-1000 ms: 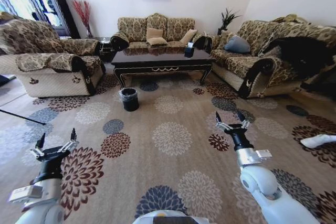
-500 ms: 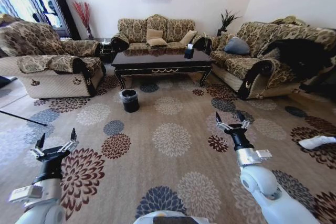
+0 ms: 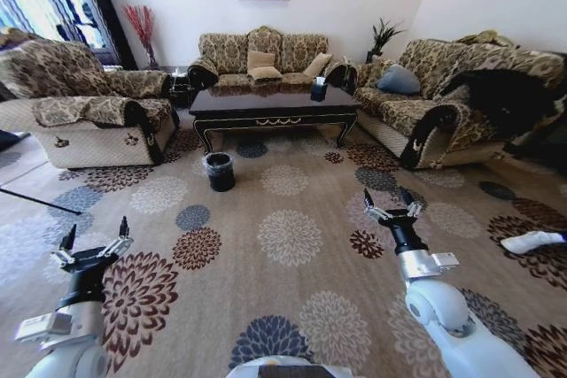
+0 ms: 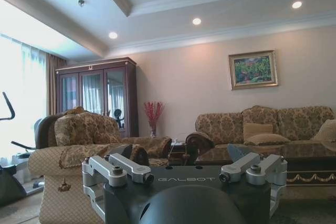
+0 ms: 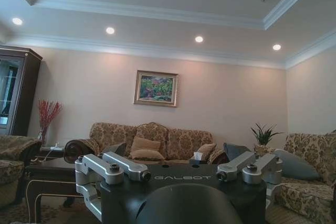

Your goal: Move to the front of the table and pick up the trash from the floor, then place it into the trash bin.

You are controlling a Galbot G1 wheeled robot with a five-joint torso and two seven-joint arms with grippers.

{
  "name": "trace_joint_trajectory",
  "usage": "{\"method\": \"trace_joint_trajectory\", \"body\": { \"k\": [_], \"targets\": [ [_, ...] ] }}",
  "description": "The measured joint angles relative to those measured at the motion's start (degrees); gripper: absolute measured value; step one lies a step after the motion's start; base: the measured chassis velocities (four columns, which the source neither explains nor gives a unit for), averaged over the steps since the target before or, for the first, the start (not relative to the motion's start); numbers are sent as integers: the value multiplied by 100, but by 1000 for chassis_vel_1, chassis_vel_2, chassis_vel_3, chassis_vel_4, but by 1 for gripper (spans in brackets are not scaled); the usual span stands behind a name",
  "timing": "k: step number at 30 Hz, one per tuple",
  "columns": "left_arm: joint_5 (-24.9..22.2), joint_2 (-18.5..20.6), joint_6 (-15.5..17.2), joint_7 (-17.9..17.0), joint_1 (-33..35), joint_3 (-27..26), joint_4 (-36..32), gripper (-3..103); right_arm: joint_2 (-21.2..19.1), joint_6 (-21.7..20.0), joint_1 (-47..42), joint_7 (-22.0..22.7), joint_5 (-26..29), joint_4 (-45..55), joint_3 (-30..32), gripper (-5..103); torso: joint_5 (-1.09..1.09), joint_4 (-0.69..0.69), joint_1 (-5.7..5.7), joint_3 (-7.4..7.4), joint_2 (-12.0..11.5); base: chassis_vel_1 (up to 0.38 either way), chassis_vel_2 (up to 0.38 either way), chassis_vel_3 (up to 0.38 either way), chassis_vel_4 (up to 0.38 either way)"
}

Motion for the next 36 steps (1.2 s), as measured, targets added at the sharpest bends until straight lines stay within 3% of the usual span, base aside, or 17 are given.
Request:
{"method": "trace_joint_trajectory", "body": {
  "k": [36],
  "targets": [
    [0,0,0,0,0,0,0,100,0,0,0,0,0,0,0,100,0,0,362,510,873,0,0,0,0]
  ]
}}
